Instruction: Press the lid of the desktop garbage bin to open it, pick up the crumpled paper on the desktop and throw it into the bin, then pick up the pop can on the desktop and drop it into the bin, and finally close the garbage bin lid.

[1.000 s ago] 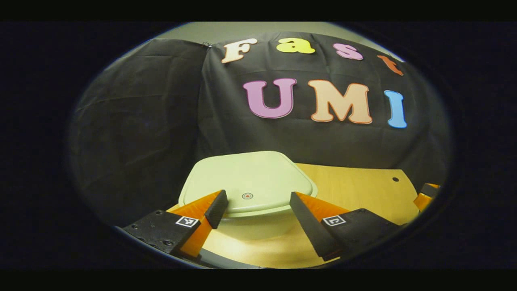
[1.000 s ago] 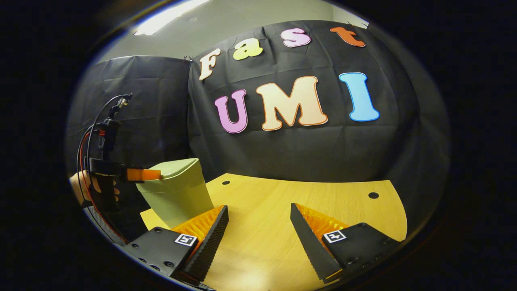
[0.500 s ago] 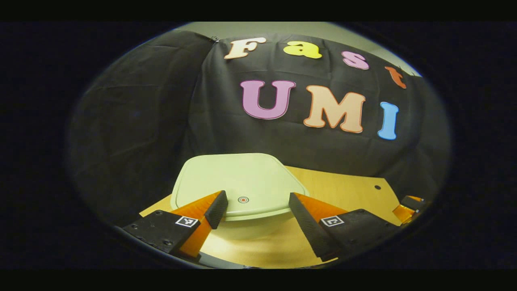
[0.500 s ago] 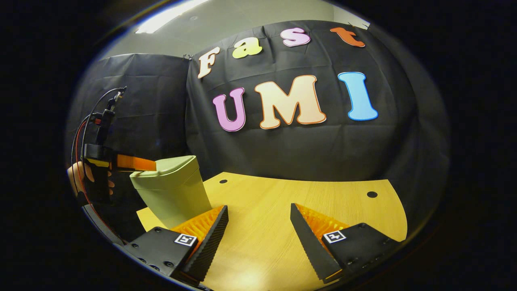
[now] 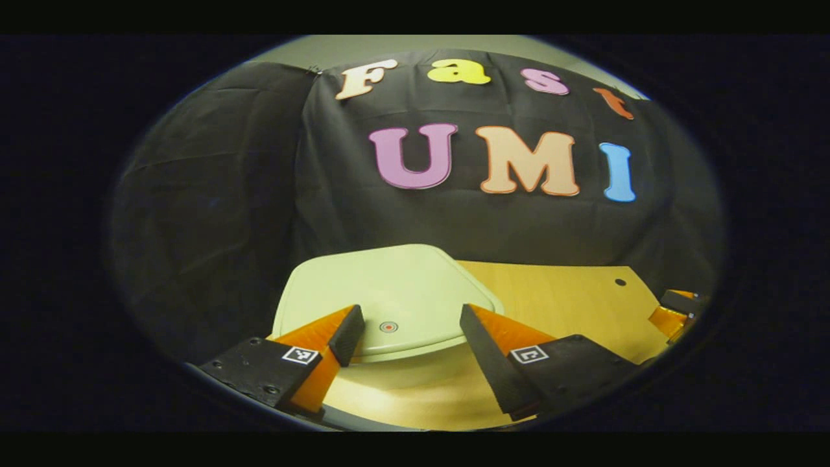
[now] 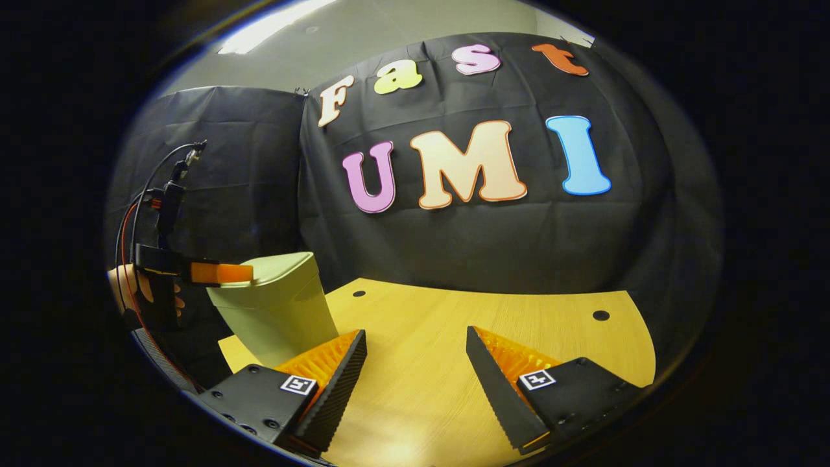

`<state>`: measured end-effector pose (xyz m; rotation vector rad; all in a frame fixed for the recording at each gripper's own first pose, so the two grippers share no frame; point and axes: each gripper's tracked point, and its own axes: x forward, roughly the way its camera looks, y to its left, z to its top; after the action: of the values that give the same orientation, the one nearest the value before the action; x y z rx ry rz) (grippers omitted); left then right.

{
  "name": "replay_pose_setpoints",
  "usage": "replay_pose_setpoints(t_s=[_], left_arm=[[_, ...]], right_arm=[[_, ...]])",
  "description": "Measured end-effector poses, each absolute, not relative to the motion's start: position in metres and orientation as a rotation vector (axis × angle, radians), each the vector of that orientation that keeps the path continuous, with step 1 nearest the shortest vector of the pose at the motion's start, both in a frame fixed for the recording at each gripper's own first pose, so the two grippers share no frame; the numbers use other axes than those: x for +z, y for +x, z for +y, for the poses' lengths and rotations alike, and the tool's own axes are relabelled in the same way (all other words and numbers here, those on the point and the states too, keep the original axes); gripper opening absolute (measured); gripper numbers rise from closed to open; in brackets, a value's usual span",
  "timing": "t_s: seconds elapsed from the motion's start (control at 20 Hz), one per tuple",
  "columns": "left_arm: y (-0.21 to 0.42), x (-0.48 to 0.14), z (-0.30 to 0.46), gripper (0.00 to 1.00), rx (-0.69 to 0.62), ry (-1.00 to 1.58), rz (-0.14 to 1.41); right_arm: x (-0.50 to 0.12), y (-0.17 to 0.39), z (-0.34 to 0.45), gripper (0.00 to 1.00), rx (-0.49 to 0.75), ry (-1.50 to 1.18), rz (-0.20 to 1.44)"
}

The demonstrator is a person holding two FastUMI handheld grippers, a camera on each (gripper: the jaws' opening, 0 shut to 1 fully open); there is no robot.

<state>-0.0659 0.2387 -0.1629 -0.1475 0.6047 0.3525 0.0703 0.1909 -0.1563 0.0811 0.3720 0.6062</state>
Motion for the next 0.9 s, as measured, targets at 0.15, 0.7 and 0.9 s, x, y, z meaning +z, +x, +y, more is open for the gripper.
replay_pose_setpoints(t_s=[0.15, 0.7, 0.9], left_arm=[[-0.052, -0.157, 0.239, 0.92, 0.367, -0.161, 0.520], [0.019, -0.041, 0.085, 0.92, -0.014, -0.067, 0.027], [0.030, -0.021, 0.027, 0.92, -0.165, -0.053, -0.030]], right_arm=[[-0.139, 0.077, 0.182, 0.97, 0.576, 0.087, 0.344], [-0.005, 0.065, 0.098, 0.97, 0.280, 0.101, 0.035], [0.016, 0.048, 0.073, 0.97, 0.205, 0.092, -0.022]])
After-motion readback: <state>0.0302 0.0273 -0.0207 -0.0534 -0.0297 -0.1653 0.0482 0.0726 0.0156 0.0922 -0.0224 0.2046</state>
